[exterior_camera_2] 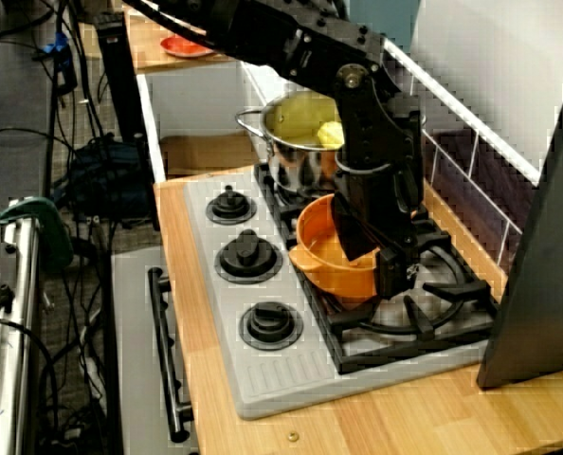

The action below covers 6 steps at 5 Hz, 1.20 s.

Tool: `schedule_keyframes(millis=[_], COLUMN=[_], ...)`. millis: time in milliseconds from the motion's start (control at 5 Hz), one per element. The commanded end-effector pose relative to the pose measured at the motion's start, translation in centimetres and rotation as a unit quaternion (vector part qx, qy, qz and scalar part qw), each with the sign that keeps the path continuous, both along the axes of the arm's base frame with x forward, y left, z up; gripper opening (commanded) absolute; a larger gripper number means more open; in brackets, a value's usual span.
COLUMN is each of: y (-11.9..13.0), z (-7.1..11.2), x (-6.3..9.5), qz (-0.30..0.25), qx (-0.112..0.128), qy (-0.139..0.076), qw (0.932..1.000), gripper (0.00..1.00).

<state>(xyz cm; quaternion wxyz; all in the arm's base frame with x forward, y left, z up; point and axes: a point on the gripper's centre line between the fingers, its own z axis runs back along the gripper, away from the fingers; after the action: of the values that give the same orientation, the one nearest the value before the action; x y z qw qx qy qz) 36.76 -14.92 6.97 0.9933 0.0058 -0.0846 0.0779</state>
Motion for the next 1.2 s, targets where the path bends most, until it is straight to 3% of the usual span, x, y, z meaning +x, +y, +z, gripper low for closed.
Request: schedule_keyframes(millis=[0,800,1000], y=[0.8,2.3,3.4], z=[5.0,7.6,8.5], x=[-0.5,-1.4,-1.3], qz=[0.006,0.016,0.013], qx=[-0.033,-0.047,-0.035], qy=[-0.049,-0.064,-0.079], qw=[0.9982,0.9967,0.9962], gripper=[1.00,1.00,1.00])
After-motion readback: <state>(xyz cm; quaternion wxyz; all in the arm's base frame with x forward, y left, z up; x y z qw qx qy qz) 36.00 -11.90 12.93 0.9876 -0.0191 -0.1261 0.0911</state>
